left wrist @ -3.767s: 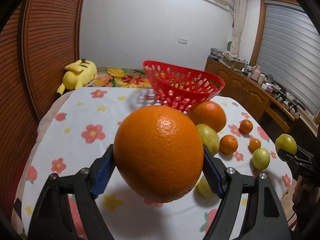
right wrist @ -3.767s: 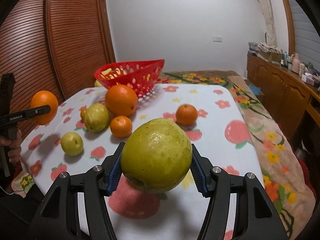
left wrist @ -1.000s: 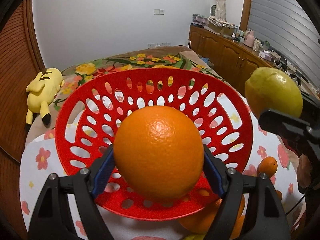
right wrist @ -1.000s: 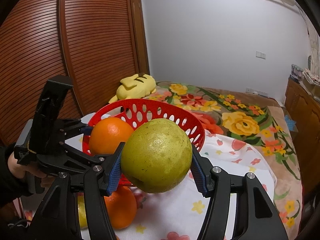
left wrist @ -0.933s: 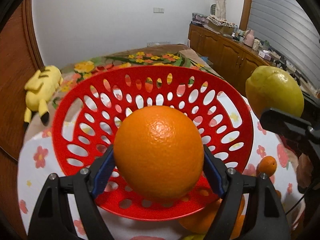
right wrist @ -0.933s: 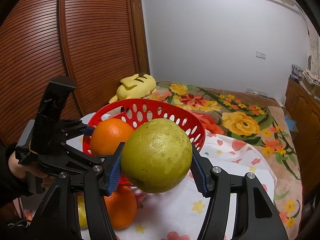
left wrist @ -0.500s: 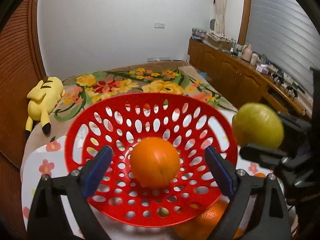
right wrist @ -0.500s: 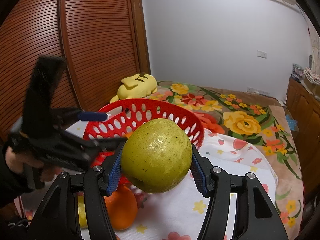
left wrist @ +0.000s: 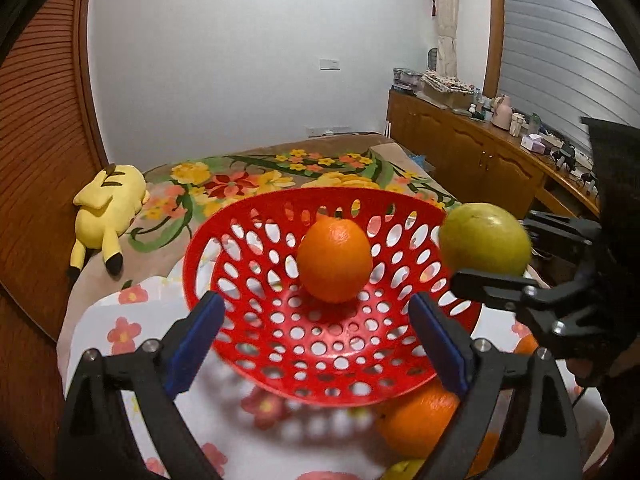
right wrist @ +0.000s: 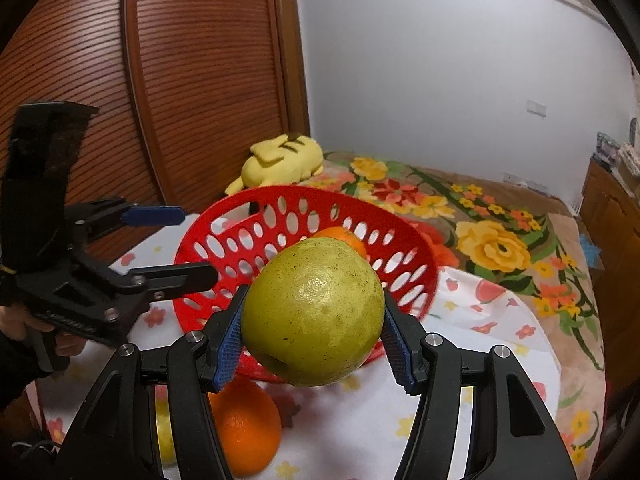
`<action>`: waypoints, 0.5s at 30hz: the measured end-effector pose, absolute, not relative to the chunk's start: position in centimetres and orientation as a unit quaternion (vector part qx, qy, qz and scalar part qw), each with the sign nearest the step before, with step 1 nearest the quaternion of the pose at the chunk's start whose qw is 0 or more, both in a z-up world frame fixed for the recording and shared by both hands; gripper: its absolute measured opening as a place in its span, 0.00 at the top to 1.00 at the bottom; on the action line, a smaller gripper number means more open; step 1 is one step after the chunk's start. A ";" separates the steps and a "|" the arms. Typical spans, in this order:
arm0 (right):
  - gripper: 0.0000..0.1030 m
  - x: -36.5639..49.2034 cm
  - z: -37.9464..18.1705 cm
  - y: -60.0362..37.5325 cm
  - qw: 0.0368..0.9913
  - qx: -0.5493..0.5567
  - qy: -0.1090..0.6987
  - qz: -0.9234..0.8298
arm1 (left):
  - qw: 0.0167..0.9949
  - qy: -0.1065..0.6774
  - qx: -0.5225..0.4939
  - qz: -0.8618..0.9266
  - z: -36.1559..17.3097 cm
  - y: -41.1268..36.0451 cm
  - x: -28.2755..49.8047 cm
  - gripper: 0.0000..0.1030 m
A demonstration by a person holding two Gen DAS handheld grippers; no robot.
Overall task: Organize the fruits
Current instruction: 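Lower the orange into the red basket and open the left gripper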
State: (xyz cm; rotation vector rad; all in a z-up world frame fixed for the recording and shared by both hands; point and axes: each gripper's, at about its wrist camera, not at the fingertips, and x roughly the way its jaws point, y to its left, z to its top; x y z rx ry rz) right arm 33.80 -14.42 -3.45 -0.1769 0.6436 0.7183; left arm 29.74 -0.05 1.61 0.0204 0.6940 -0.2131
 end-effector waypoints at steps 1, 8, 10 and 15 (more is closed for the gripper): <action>0.40 33.9 -3.6 -14.2 0.880 -0.086 0.313 0.347 | 0.935 0.339 0.007 -0.104 1.5 0.2 29.5 0.09; 0.39 34.8 -4.9 -11.7 0.862 -0.108 0.342 0.359 | 0.935 0.338 -0.014 -0.103 0.7 2.3 28.2 0.09; 0.39 34.8 -5.2 -11.3 0.857 -0.110 0.348 0.362 | 0.936 0.336 -0.017 -0.101 0.6 2.7 27.6 0.09; 0.39 35.0 -5.4 -10.9 0.856 -0.107 0.350 0.364 | 0.938 0.333 -0.021 -0.096 0.4 3.4 26.6 0.09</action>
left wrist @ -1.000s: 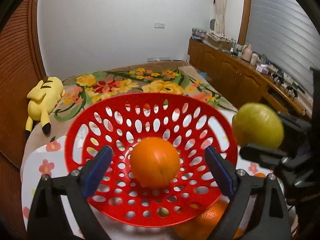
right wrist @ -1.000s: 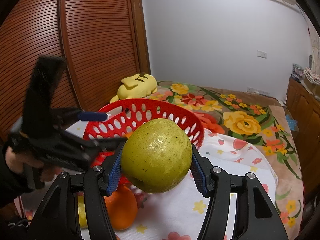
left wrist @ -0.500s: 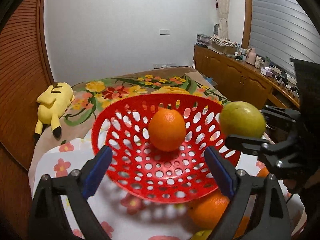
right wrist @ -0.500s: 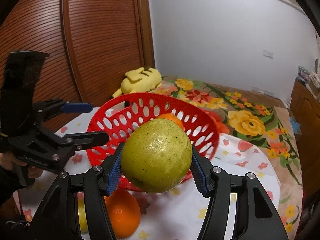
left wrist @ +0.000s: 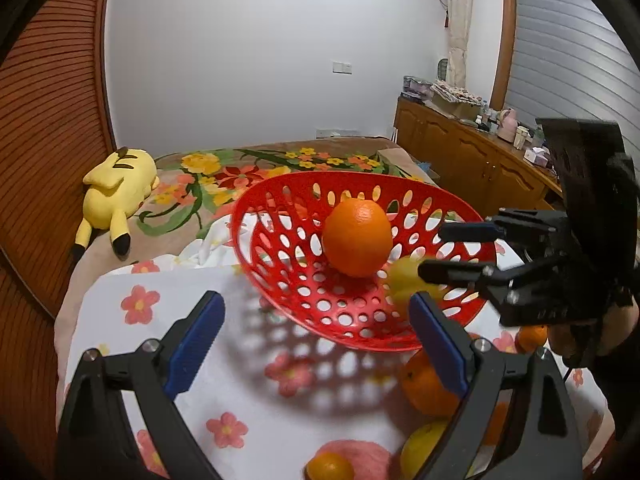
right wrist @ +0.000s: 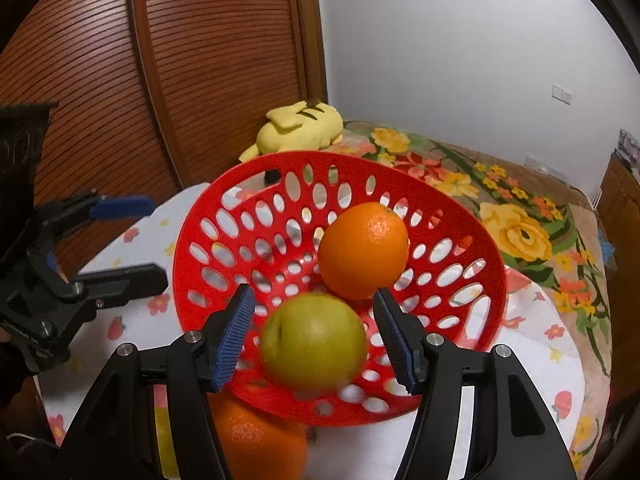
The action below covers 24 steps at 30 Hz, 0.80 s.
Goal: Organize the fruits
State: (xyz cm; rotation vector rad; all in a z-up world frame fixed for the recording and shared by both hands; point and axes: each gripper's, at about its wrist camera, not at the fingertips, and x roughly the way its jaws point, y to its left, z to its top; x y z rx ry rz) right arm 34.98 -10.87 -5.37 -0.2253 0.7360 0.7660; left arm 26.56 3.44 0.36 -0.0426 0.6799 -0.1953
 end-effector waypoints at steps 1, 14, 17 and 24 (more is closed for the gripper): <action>0.39 35.1 -5.2 -10.9 0.857 -0.102 0.350 0.365 | 0.938 0.333 -0.023 -0.095 0.3 3.7 26.4 0.09; 0.38 29.1 -2.1 -15.2 0.890 -0.075 0.309 0.327 | 0.944 0.315 -0.011 -0.100 0.0 2.4 21.6 0.09; 0.36 26.8 -2.0 -16.4 0.898 -0.071 0.301 0.312 | 0.945 0.310 -0.006 -0.104 -0.1 1.8 19.8 0.09; 0.33 21.1 -3.2 -19.7 0.916 -0.051 0.287 0.274 | 0.941 0.321 -0.008 -0.110 -0.9 1.0 16.7 0.09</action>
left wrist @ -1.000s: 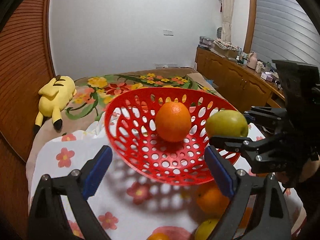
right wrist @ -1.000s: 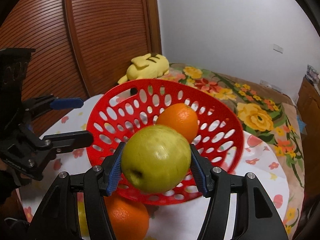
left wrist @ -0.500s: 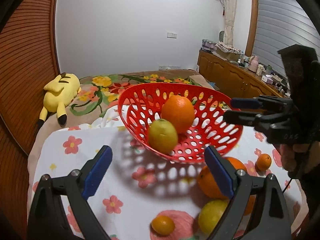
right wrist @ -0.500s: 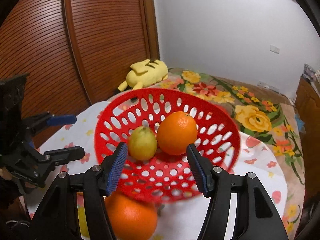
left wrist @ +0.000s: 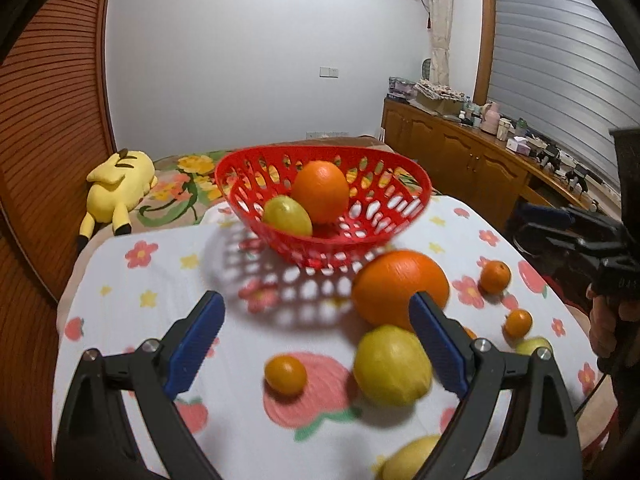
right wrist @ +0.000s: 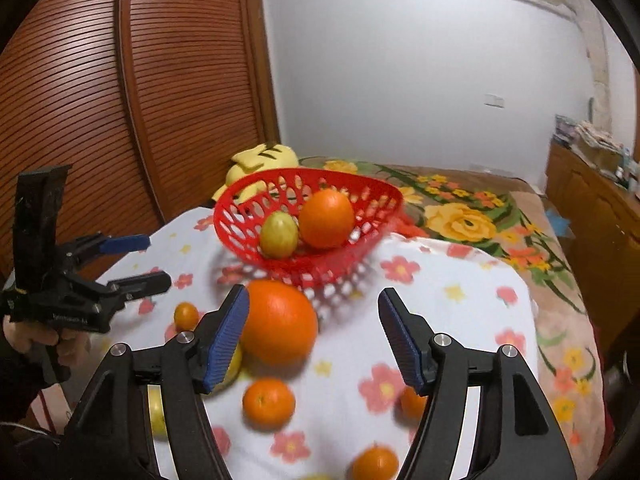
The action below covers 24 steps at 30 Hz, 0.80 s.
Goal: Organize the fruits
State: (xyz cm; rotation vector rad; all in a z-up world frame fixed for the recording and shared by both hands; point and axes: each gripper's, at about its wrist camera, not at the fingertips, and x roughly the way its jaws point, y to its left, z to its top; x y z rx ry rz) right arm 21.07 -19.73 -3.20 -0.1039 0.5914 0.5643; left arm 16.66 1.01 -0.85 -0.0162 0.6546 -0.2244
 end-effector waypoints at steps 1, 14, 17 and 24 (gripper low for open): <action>0.33 20.3 -3.6 -20.2 0.918 -0.049 0.287 0.269 | 0.940 0.324 -0.006 -0.110 -1.1 0.9 16.2 0.09; 0.33 13.8 -8.7 -23.1 0.917 -0.035 0.311 0.247 | 0.939 0.324 0.010 -0.114 -3.2 -0.5 11.1 0.09; 0.33 13.1 -9.7 -23.2 0.916 -0.042 0.316 0.244 | 0.936 0.332 0.032 -0.111 -3.9 -1.0 10.5 0.09; 0.33 12.3 -11.5 -24.1 0.916 -0.045 0.326 0.231 | 0.928 0.352 0.010 -0.126 -5.3 -0.9 9.6 0.09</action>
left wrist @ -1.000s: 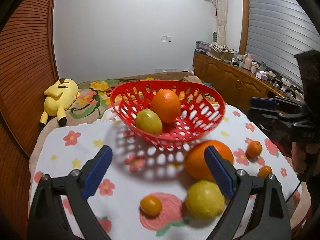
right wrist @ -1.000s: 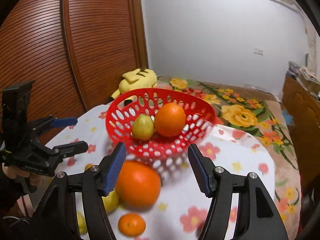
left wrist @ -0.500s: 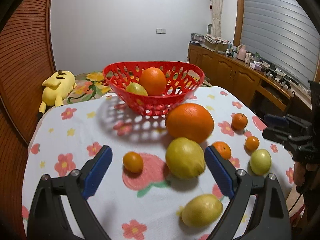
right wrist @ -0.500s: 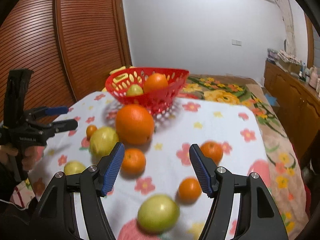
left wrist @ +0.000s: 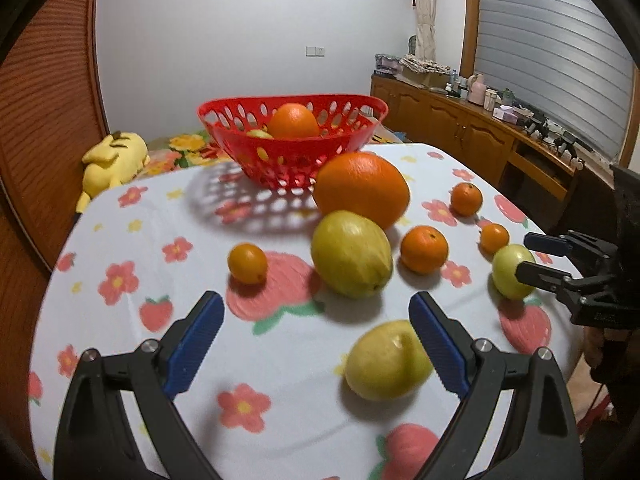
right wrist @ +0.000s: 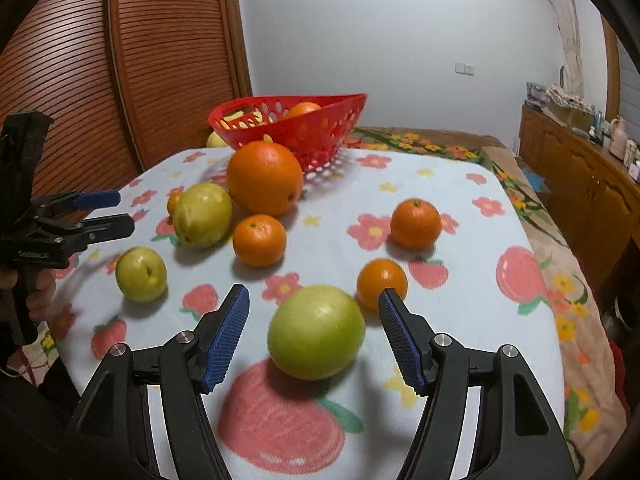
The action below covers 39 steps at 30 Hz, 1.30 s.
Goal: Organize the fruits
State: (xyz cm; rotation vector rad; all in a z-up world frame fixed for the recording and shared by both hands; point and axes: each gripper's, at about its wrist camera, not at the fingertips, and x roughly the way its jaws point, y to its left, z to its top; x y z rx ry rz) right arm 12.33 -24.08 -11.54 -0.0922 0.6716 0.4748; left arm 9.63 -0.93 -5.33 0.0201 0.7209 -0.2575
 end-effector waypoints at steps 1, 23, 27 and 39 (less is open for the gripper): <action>0.33 12.4 -11.7 -24.3 0.915 -0.043 0.329 0.229 | 0.926 0.355 0.005 -0.128 -5.5 -1.0 9.6 0.08; 0.33 13.4 -12.4 -24.4 0.901 -0.026 0.365 0.235 | 0.908 0.384 -0.002 -0.167 -7.1 -2.7 8.2 0.15; 0.33 13.6 -12.6 -24.4 0.899 -0.020 0.369 0.235 | 0.905 0.385 -0.001 -0.179 -7.3 -3.4 8.1 0.18; 0.33 13.6 -12.8 -24.1 0.897 -0.025 0.373 0.236 | 0.896 0.406 -0.020 -0.177 -9.1 -3.6 8.7 0.35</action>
